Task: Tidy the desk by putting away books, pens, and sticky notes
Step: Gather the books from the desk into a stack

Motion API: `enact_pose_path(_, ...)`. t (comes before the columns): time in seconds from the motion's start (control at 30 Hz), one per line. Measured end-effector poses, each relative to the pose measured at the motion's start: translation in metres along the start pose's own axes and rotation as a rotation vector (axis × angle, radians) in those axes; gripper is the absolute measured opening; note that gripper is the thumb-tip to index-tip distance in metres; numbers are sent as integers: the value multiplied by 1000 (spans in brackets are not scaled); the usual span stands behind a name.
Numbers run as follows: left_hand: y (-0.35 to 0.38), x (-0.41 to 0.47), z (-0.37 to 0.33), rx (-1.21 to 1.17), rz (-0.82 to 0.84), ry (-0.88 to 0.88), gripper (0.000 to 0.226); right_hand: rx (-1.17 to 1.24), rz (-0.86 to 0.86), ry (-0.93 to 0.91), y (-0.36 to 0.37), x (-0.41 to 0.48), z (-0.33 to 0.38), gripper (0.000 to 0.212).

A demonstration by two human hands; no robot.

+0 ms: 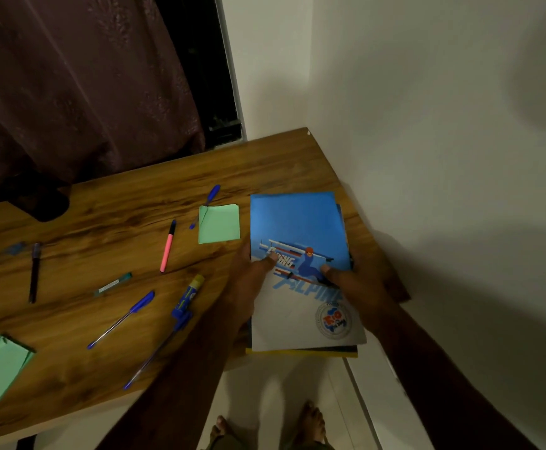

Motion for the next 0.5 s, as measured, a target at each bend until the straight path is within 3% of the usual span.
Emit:
enact_pose_path(0.07, -1, 3, 3, 61, -55, -40, 36, -102, -18, -30, -2, 2, 5, 20)
enact_pose_path(0.2, 1, 1, 3, 195, -125, -89, 42, -525, -160, -182, -30, 11, 11, 11)
enact_pose_path(0.27, 4, 3, 1, 214, -123, -102, 37, -592, -197, -162, -38, 7, 10, 3)
enact_pose_path(0.37, 5, 7, 0, 272, -134, -82, 42, -728, -191, -95, -34, 3, 8, 15)
enact_pose_path(0.43, 4, 9, 4, 300, -117, -84, 40, -679, -197, -93, -33, 4, 4, 15)
enact_pose_path(0.5, 3, 6, 6, 313, -97, -123, 39, -432, -183, -51, -34, 4, -4, 7)
Point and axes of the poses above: each hand's wrist, its own x-axis towards the middle knuckle, its own y-axis out of the palm, z = x × y, the point moved 8 cm from there along x, towards the middle knuckle, and after that the axes turned 3 degrees about -y, right-handed, at the moved point
